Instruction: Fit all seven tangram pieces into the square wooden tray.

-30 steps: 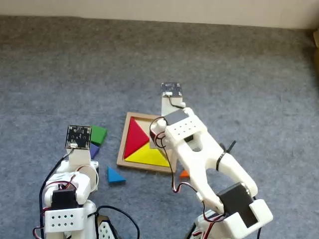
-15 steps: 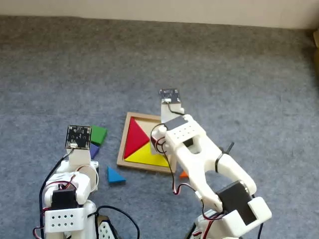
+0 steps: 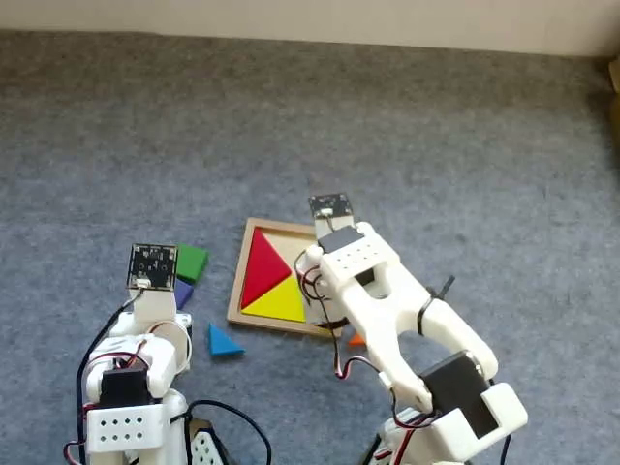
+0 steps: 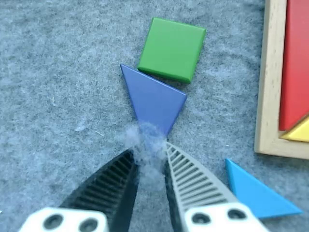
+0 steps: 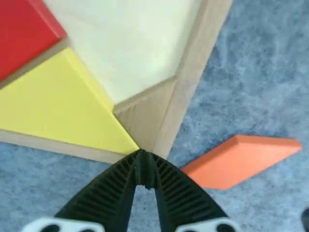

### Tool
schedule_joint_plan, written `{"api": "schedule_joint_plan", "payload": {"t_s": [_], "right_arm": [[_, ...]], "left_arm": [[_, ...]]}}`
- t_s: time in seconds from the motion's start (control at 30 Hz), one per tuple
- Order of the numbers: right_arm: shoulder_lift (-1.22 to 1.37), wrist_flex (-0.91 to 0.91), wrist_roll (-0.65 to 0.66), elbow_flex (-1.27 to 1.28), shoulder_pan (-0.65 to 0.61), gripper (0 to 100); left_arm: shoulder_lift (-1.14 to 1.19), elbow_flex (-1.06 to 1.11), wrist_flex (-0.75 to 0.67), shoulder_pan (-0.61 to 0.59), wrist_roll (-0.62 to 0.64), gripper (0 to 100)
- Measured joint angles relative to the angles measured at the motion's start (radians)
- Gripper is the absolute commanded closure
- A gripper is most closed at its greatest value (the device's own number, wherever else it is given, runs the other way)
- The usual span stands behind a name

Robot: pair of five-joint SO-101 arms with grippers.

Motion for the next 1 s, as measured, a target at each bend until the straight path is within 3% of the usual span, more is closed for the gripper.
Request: {"api": "schedule_joint_plan", "payload": {"t_s": [0.17,0.33,0.43,0.63,0.77,1.0], "right_arm": [[-0.206,0.008,0.009,0.028,0.015,99.3],[-0.446,-0.011,0.009,0.146,0.129,99.1],[-0.500,-0.029,0.009,0.189,0.198,92.6],[-0.503,0.011,-0.058,0.192,0.236,74.4],[-0.454,0.017,-0.130,0.192,0.233,74.1],[-0.241,-0.054,-0.146,0.192,0.206,74.1]], "left_arm": [[0.000,0.000,0.000,0.000,0.000,92],[0.000,0.000,0.000,0.000,0.000,92],[0.000,0.000,0.000,0.000,0.000,92],[0.000,0.000,0.000,0.000,0.000,92],[0.000,0.000,0.000,0.000,0.000,92],[0.000,0.000,0.000,0.000,0.000,92]]}}
